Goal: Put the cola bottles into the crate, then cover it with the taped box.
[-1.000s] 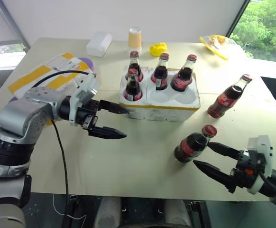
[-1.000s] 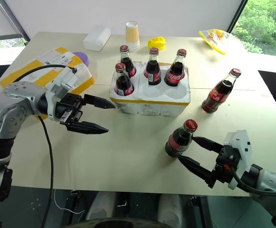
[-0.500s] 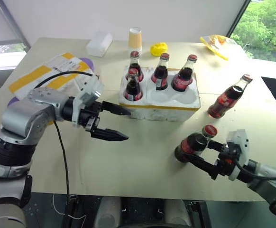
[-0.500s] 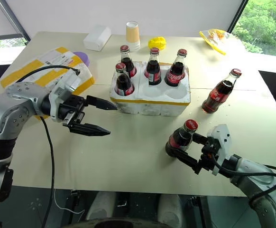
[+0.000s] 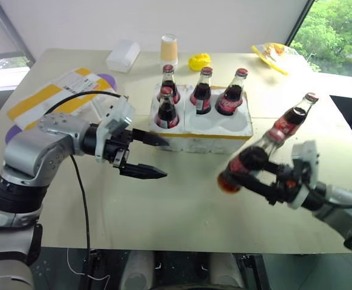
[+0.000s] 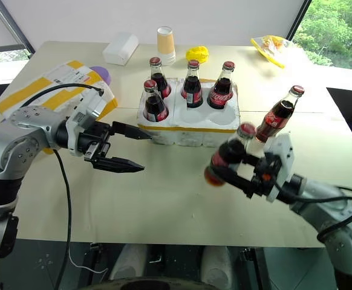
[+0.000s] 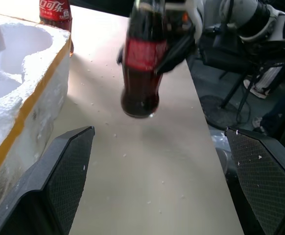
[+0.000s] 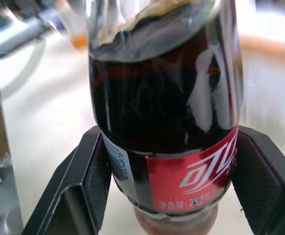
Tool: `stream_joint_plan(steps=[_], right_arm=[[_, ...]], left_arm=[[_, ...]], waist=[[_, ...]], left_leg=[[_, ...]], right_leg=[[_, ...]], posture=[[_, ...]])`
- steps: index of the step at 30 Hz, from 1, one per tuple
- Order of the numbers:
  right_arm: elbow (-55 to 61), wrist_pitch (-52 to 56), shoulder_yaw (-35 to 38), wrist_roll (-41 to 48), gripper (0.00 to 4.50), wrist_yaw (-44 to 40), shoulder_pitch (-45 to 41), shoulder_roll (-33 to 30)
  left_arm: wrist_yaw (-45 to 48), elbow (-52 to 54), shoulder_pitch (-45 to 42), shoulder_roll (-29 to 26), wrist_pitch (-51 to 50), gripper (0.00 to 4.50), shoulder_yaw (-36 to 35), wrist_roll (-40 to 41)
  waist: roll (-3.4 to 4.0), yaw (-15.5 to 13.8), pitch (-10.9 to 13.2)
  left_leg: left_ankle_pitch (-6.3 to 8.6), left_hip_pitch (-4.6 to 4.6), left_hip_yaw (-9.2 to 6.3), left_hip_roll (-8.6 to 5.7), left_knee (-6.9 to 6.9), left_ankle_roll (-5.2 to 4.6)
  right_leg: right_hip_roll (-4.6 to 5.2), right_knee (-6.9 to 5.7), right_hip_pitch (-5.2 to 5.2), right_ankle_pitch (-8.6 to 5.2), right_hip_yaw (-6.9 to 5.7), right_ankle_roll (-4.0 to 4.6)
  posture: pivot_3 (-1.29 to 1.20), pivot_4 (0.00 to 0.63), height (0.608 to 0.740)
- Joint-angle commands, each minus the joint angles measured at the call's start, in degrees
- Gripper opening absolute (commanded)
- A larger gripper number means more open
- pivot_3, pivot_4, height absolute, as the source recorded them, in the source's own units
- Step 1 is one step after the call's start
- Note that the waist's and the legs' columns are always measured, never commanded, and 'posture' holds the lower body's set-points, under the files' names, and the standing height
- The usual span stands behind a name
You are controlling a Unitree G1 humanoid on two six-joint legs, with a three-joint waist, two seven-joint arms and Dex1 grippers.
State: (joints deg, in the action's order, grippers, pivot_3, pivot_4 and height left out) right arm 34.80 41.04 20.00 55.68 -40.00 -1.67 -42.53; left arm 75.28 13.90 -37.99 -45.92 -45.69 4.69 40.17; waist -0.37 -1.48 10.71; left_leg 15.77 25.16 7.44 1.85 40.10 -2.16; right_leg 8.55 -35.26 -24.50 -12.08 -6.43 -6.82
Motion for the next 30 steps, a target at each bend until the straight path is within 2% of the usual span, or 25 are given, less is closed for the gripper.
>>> stream_joint_plan(steps=[1,5,11,19,29,30], right_arm=[[-1.4,-0.2,0.9,4.4,2.78,3.9,-12.2,-0.6],[-9.0,-0.6,-6.6,-2.6,2.78,4.3,-24.1,0.3],[-21.6,-4.2,-14.7,-12.5,2.78,4.2,-35.5,6.2],[-30.1,-6.8,-18.7,-18.7,2.78,-0.2,-39.5,10.5],[-36.7,-7.7,-24.2,-27.0,2.78,-2.8,-38.7,13.3],[-36.9,-7.4,-24.3,-27.2,3.84,-2.8,-38.6,13.7]], left_arm=[[-1.4,1.8,0.2,0.1,0.9,4.50,-2.5,0.9],[-3.1,1.7,0.5,0.6,1.1,4.50,-3.1,0.6],[-5.3,3.6,1.8,0.6,0.7,4.50,-4.7,1.5],[-10.7,5.6,3.7,1.6,0.3,4.50,-7.9,3.0],[-18.0,6.6,4.5,4.6,1.0,4.50,-10.2,3.7],[-18.4,6.8,4.6,4.8,0.9,4.50,-10.2,3.9]], waist=[[0.01,0.2,0.0],[-0.03,0.6,0.0],[0.00,1.1,0.0],[0.00,0.9,0.0],[0.00,0.9,0.0],[0.00,0.9,0.0]], left_leg=[[-0.01,0.02,0.00,-0.01,0.00,0.01],[-0.01,0.08,-0.01,-0.03,0.00,0.00],[-0.03,0.17,0.11,-0.04,0.00,0.01],[-0.04,0.20,0.19,-0.04,-0.02,0.03],[-0.05,0.20,0.21,-0.05,-0.03,0.05],[-0.05,0.20,0.22,-0.05,-0.03,0.05]], right_leg=[[0.01,-0.01,-0.02,0.00,0.00,0.00],[0.02,-0.03,-0.02,0.00,-0.05,-0.01],[0.00,-0.03,-0.13,0.01,-0.05,-0.03],[0.01,-0.02,-0.15,0.01,-0.06,-0.04],[-0.01,-0.02,-0.14,0.00,-0.08,-0.04],[0.00,-0.02,-0.14,0.00,-0.08,-0.04]], posture=[[0.00,0.150,0.740],[0.00,0.150,0.740],[0.00,0.150,0.740],[0.00,0.150,0.740],[0.00,0.150,0.740],[0.00,0.150,0.740]])
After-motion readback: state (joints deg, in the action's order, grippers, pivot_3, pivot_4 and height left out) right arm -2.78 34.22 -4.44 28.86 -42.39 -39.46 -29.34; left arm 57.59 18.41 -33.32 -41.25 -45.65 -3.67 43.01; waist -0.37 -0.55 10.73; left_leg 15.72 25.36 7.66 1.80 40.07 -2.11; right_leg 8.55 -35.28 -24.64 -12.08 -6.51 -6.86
